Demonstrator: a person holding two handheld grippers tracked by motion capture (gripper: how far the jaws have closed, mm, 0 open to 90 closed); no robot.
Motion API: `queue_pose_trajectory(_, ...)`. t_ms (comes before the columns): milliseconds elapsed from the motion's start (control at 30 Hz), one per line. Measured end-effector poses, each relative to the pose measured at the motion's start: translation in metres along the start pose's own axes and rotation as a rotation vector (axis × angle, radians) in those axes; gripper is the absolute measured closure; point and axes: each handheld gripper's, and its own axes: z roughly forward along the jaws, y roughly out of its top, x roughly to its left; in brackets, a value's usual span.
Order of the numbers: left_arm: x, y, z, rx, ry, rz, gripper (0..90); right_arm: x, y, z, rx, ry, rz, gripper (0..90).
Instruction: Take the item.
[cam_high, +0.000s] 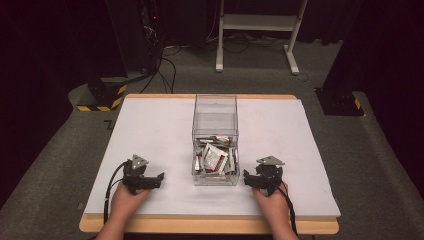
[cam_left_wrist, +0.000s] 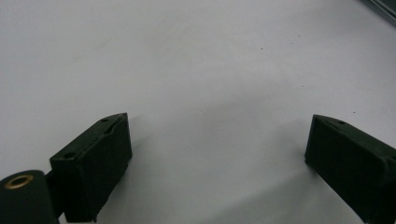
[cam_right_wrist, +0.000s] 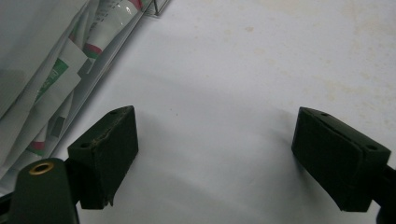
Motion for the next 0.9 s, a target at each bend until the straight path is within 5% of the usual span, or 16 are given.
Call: queue_pose_trajectory(900,0.0000,0.0000,0.0000,0.000,0.000,0.000,7.3,-0.0011,-0.0025,-0.0053,0.010,0.016,-0.007,19.1)
